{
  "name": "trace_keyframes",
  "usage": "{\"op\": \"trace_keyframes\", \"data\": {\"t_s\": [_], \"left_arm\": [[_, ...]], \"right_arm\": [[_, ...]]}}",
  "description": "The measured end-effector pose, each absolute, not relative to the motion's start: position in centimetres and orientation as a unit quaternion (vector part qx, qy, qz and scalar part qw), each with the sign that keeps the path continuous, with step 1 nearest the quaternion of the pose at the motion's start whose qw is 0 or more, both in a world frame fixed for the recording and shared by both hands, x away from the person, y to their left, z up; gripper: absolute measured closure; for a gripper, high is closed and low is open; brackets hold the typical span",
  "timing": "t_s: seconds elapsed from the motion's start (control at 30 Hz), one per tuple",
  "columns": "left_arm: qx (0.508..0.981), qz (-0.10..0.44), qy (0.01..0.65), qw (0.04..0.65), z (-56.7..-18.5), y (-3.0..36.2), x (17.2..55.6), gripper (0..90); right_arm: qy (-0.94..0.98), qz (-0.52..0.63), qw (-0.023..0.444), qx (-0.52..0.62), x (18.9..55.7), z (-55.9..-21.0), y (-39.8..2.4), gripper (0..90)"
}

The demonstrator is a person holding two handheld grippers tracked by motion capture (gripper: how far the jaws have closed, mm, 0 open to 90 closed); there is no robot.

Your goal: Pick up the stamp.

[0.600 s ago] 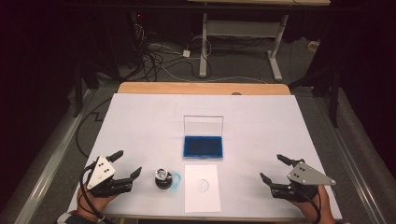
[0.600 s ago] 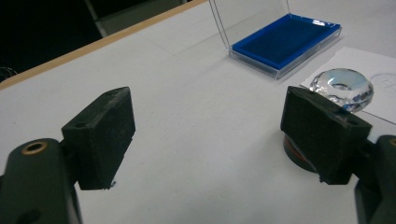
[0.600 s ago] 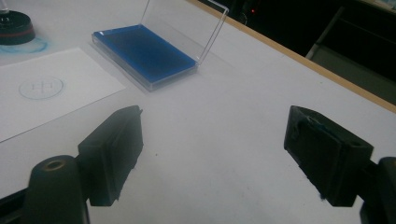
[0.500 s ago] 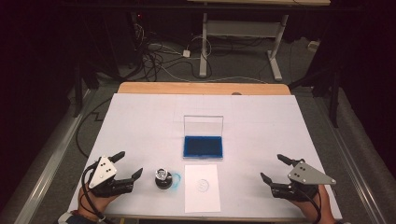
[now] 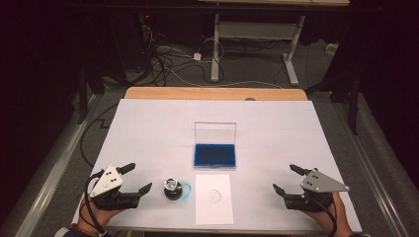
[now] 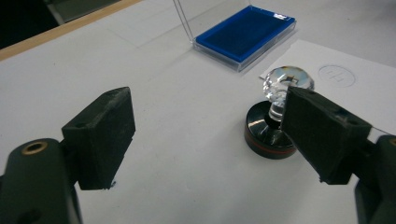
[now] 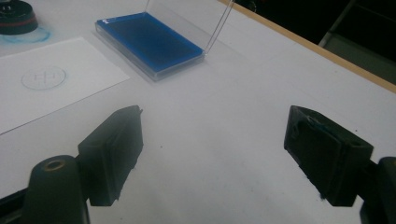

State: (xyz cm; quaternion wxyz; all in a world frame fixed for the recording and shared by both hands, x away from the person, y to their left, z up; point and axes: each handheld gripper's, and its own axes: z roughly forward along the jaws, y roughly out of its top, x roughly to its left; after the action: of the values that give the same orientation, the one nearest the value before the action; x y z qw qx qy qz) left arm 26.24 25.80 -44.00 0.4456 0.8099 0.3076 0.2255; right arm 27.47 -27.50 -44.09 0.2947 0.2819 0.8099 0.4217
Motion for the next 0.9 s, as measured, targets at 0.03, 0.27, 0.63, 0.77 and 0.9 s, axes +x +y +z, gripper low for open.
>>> {"op": "trace_keyframes", "data": {"t_s": [0.03, 0.27, 0.63, 0.77, 0.9], "left_arm": [[0.813, 0.224, 0.304, 0.444, -43.7, 25.7, 26.2, 16.9], [0.823, 0.233, 0.299, 0.423, -42.9, 25.1, 25.9, 16.9], [0.843, 0.211, 0.285, 0.404, -42.8, 23.4, 26.0, 16.9], [0.857, 0.193, 0.274, 0.392, -42.9, 22.5, 26.1, 16.9], [0.872, 0.17, 0.265, 0.375, -42.9, 21.5, 26.3, 16.9]], "right_arm": [[0.811, 0.42, 0.293, 0.282, 27.5, -44.2, -27.4, 19.5], [0.817, 0.414, 0.288, 0.278, 27.7, -44.4, -27.3, 19.5], [0.811, 0.416, 0.306, 0.275, 27.4, -44.2, -27.3, 19.8], [0.814, 0.413, 0.303, 0.276, 27.5, -44.3, -27.3, 20.3], [0.815, 0.41, 0.305, 0.274, 27.4, -44.4, -27.1, 20.3]]}}
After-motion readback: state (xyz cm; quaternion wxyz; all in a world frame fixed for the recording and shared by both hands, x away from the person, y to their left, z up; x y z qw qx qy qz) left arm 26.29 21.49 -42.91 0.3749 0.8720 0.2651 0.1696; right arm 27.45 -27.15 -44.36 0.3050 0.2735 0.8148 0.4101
